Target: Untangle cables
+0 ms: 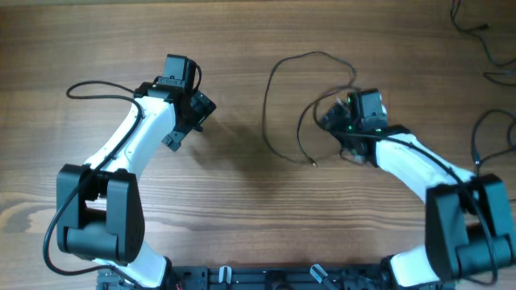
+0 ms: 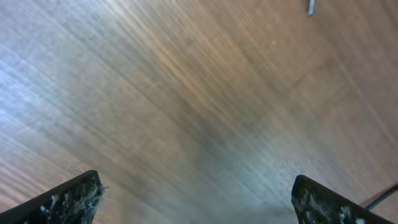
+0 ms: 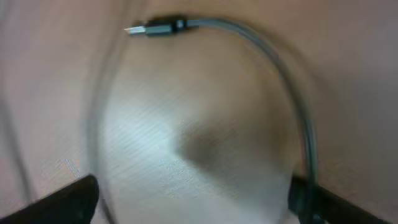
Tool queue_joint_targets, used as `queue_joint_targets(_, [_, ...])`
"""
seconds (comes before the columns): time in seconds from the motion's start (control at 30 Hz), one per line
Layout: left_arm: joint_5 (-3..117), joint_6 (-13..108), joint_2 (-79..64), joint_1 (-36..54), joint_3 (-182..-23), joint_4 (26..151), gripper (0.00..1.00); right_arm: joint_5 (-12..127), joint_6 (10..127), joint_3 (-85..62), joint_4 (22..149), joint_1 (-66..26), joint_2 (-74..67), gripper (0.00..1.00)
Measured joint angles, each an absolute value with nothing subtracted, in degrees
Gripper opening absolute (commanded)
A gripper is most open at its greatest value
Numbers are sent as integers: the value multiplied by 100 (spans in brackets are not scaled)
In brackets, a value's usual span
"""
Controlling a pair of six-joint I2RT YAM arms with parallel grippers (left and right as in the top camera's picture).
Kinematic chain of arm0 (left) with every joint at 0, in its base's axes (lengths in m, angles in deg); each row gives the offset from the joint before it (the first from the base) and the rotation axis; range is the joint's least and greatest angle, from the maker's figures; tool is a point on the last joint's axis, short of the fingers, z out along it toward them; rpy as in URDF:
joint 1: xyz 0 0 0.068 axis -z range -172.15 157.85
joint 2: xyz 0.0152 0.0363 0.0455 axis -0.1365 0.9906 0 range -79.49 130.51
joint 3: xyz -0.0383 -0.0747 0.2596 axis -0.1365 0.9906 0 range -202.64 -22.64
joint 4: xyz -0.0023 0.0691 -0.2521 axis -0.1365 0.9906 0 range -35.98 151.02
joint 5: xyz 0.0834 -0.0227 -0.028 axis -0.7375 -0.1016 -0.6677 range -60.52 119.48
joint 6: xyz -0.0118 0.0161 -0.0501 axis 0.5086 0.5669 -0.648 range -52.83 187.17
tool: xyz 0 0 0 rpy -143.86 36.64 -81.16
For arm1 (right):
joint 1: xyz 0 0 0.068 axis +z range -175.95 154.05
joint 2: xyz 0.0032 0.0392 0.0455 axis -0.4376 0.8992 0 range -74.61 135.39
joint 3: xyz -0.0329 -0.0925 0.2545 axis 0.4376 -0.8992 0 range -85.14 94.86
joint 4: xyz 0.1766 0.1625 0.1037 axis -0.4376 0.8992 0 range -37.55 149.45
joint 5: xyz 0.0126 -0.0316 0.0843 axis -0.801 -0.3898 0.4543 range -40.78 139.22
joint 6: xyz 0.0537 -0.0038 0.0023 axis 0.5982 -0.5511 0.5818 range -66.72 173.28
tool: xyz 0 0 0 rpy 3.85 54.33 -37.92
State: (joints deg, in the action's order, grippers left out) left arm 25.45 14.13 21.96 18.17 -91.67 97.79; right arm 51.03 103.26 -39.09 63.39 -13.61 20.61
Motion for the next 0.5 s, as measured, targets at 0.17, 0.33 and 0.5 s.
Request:
queue_joint_targets(0.17, [2545, 1415, 2196, 1817, -9167, 9875, 100, 5533, 8781, -3942, 4755, -1361, 2297, 100])
queue_joint_targets(0.33, [2604, 1415, 2196, 1817, -9167, 9862, 100, 5566, 7751, -3940, 4374, -1300, 2634, 100])
queue_joint_targets(0.5, [2781, 1413, 2196, 1817, -9167, 9851, 100, 5321, 7415, -3592, 4473, -732, 3075, 100])
